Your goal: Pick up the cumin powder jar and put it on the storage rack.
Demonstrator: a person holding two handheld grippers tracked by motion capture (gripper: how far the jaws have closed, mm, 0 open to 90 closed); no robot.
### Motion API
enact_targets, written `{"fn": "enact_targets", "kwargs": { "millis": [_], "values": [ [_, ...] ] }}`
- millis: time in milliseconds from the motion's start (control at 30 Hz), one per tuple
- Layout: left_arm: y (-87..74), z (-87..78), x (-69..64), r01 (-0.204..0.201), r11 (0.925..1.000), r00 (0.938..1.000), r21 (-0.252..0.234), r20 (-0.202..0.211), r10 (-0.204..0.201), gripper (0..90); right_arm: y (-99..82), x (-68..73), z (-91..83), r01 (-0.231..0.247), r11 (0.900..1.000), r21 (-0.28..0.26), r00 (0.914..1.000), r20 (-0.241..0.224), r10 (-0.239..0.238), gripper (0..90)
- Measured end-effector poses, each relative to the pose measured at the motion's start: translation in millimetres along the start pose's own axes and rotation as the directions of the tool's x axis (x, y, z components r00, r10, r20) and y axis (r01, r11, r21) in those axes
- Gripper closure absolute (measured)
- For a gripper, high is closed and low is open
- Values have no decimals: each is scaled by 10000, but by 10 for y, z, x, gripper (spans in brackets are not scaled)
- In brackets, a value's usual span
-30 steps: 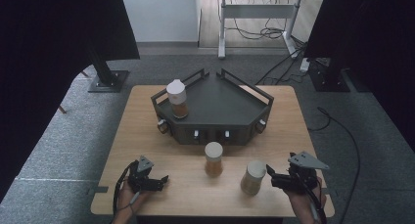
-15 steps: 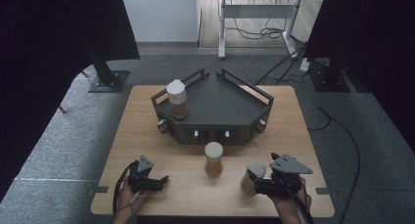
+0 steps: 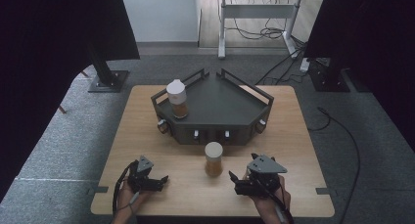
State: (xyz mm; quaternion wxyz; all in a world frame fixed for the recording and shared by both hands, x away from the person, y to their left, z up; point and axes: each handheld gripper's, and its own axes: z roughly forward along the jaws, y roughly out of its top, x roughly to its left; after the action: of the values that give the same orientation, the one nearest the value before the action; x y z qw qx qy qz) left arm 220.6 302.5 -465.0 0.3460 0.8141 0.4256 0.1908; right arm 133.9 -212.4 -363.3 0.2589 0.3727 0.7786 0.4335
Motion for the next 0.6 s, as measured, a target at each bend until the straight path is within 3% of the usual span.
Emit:
{"fn": "enact_targets", "kwargs": {
  "millis": [600],
  "values": [
    [0,0,3,-12,10000,10000,4,10,12,30,23,334,318,-199,9998,-38,9989,418,200,102]
  ]
}}
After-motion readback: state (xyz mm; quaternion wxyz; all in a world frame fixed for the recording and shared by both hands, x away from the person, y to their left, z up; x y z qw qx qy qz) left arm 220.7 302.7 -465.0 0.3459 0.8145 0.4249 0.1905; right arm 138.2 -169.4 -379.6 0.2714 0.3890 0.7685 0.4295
